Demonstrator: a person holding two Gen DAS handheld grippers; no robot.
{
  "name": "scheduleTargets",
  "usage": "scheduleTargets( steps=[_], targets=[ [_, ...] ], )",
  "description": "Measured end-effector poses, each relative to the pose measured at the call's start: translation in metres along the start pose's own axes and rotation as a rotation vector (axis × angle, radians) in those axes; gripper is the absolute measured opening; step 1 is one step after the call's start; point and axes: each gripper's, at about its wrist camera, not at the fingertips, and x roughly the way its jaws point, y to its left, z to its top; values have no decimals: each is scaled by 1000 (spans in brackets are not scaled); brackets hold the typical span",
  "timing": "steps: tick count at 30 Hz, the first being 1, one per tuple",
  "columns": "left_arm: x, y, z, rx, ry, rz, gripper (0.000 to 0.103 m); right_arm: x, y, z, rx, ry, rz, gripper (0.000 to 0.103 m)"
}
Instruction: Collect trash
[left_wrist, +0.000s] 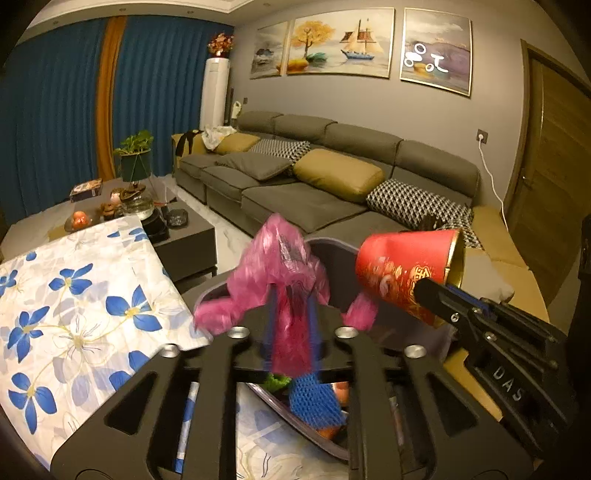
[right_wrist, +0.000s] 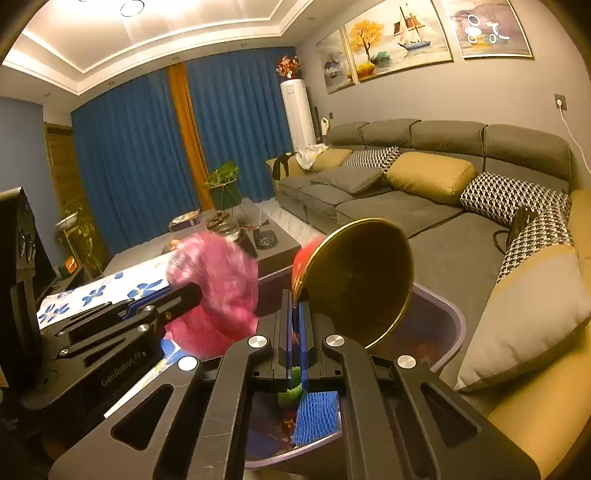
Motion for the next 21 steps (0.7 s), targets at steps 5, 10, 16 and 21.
scheduleTargets(
  steps=[5, 10, 16, 21],
  targets=[
    [-6, 13, -3, -45, -18, 30, 61, -7, 4, 1, 12, -8, -7, 35],
    [-27, 24, -5, -56, -55, 118, 81, -23, 8, 1, 13, -45, -31, 64],
    [-74, 32, -15, -56, -103, 238, 97, -47, 28, -5, -50, -68, -78, 89],
    [-116, 36, -29, -73, -117, 303, 97, -72, 49, -16, -100, -72, -96, 98]
  ],
)
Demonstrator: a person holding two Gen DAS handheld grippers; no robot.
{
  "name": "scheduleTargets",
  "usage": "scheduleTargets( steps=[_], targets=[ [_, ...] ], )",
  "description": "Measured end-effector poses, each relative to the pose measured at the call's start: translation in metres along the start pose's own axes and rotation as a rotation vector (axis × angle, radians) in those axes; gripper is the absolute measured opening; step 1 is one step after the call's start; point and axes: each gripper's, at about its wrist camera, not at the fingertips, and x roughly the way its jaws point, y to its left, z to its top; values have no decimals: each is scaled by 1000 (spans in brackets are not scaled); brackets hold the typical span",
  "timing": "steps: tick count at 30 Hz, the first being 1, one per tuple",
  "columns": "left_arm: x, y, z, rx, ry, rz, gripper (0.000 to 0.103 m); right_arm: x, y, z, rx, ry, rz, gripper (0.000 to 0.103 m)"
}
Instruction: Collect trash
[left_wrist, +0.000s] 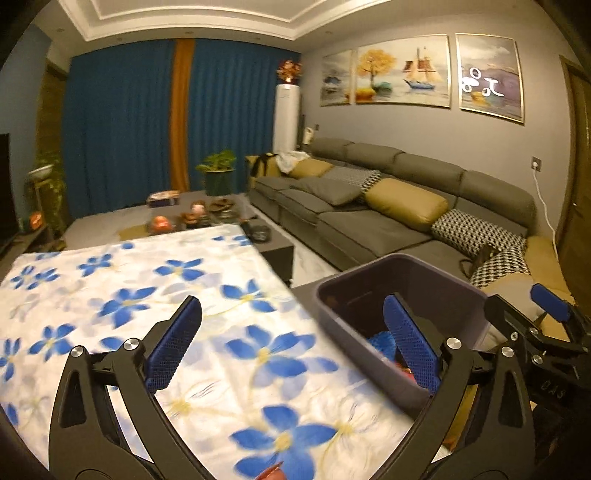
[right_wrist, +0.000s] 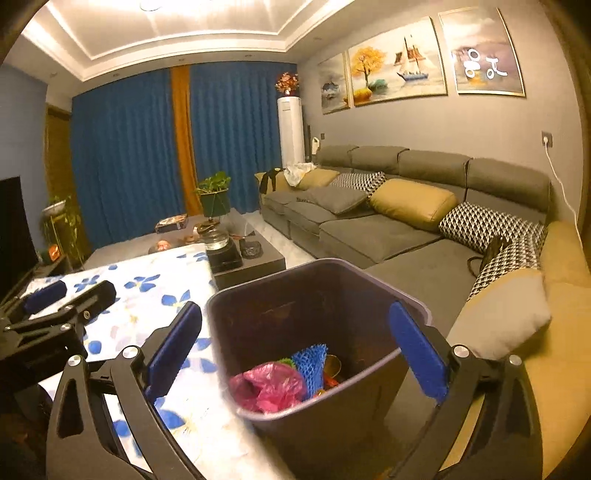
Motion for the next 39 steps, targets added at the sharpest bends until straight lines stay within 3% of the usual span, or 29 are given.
scheduleTargets(
  steps=[8, 21, 39],
  targets=[
    [-62, 24, -24, 10, 12, 86, 97, -57, 22, -15, -29, -13, -27, 98],
    [-152, 53, -57, -27, -8, 109, 97, -139, 51, -43, -33, -35, -81, 98],
    [-199, 54, -64, -35, -51, 85, 97, -179, 66, -56, -40, -57, -82, 98]
  ],
)
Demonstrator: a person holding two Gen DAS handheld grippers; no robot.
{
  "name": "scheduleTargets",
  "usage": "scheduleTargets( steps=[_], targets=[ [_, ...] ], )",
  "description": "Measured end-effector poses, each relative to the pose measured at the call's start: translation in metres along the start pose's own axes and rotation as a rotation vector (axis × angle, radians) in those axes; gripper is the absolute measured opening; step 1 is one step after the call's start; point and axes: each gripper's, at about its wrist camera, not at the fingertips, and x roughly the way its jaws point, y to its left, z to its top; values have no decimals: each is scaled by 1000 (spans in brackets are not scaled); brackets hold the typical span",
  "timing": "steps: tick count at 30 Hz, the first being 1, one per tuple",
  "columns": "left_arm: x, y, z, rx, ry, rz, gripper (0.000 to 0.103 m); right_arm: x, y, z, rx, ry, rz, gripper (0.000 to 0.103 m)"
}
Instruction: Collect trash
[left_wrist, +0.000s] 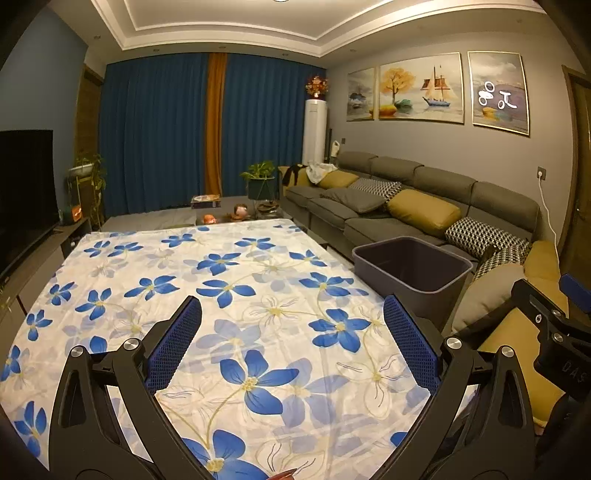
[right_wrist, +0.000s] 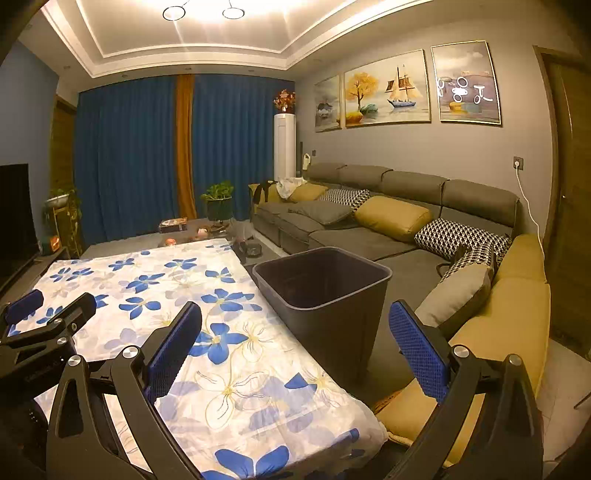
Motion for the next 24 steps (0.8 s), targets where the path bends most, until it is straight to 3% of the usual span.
scheduleTargets(
  steps=[24],
  targets=[
    [-4, -1, 0, -1, -3, -3, 97, -4, -4, -4, 7, -10, -7, 98]
  ],
)
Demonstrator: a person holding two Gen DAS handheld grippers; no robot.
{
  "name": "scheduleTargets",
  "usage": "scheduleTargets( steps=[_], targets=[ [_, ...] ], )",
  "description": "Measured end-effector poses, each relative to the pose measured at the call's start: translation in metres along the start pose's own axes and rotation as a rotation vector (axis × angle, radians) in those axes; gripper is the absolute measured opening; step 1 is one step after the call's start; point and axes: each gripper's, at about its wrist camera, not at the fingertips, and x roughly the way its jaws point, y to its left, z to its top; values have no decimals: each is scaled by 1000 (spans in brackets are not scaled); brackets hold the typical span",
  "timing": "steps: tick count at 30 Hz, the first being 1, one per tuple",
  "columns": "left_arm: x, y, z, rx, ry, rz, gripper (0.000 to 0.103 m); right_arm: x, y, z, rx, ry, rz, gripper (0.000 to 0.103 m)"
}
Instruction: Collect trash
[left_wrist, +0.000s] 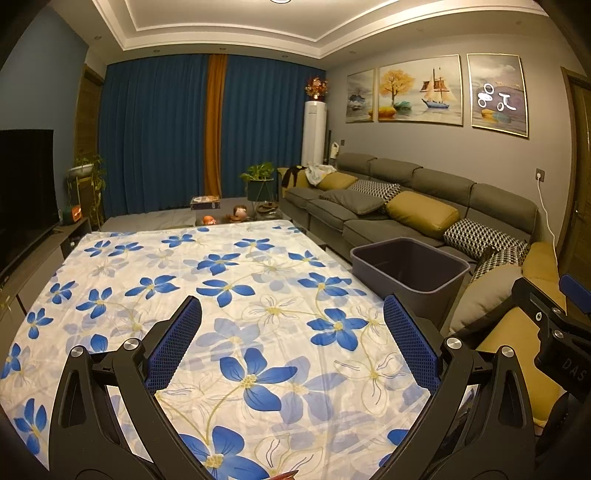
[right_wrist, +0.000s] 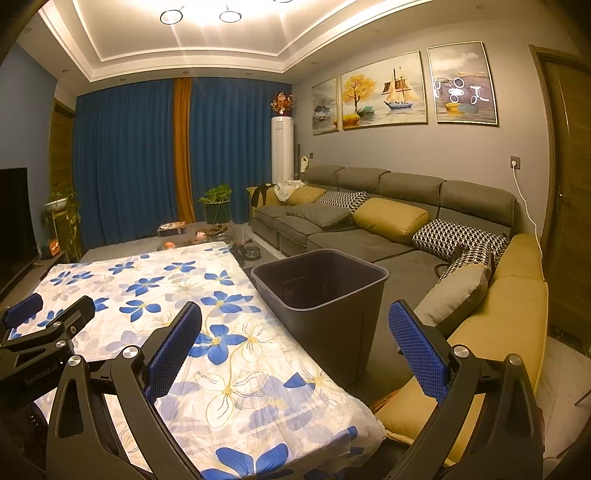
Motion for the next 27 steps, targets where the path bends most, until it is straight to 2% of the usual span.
scheduleTargets(
  steps=[27],
  targets=[
    [-4, -3, -3, -3, 4, -20, 97, -5, 1, 1, 7, -3, -11, 98]
  ],
)
